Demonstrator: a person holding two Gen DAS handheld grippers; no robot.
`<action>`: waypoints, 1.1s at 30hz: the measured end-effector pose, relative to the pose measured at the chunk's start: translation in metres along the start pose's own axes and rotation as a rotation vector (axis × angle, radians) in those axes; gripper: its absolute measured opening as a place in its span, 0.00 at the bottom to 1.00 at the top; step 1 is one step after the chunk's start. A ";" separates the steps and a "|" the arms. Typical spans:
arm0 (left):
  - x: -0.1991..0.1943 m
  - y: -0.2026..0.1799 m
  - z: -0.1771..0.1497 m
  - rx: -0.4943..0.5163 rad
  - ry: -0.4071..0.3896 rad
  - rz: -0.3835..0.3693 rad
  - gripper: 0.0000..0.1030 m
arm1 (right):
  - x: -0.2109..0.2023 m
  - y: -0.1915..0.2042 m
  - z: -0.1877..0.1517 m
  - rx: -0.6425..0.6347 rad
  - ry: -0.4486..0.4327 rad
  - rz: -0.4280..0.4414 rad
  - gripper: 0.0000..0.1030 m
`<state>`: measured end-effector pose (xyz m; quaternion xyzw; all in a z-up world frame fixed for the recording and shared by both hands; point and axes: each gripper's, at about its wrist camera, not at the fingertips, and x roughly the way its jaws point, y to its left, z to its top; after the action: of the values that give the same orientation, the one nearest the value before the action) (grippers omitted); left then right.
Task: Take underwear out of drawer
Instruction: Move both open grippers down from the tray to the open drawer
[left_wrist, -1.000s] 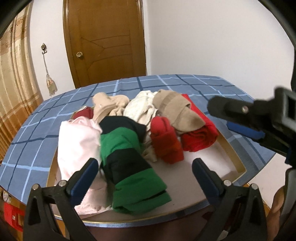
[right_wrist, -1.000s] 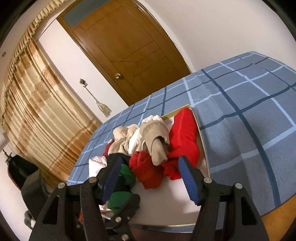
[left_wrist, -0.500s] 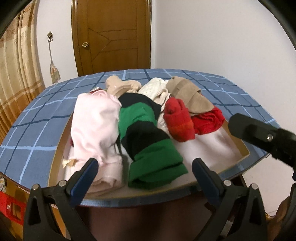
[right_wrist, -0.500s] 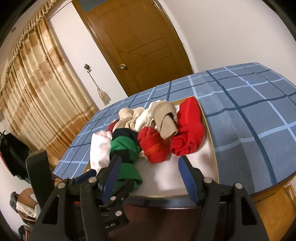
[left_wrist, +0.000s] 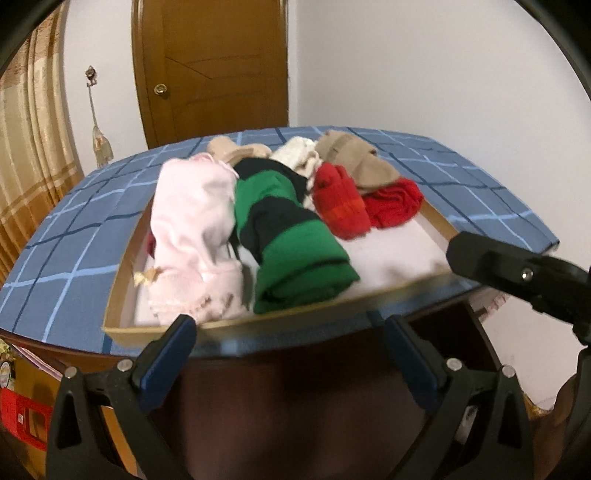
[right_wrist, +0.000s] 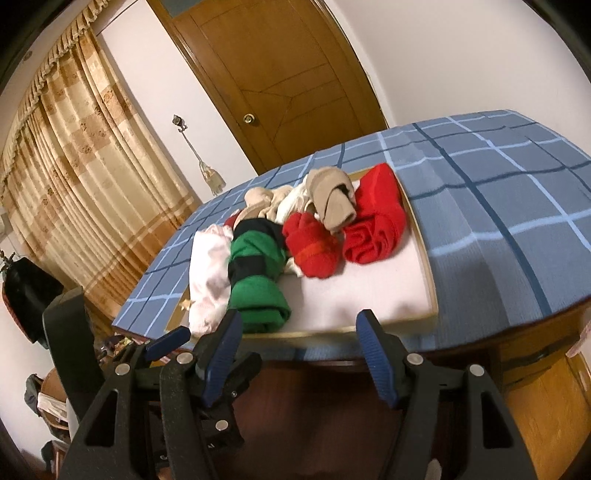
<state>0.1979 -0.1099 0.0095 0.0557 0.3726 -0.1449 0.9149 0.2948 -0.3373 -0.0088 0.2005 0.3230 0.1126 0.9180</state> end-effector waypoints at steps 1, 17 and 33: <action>-0.002 -0.001 -0.003 0.005 0.003 -0.006 0.99 | -0.002 0.000 -0.003 0.000 0.002 -0.001 0.65; -0.010 -0.008 -0.056 0.035 0.087 -0.072 0.99 | -0.039 -0.026 -0.056 0.031 0.085 -0.035 0.65; 0.010 0.004 -0.104 -0.022 0.253 -0.083 0.99 | -0.025 -0.079 -0.124 -0.006 0.330 -0.195 0.64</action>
<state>0.1369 -0.0863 -0.0722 0.0481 0.4885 -0.1703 0.8544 0.2023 -0.3803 -0.1179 0.1442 0.4866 0.0556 0.8599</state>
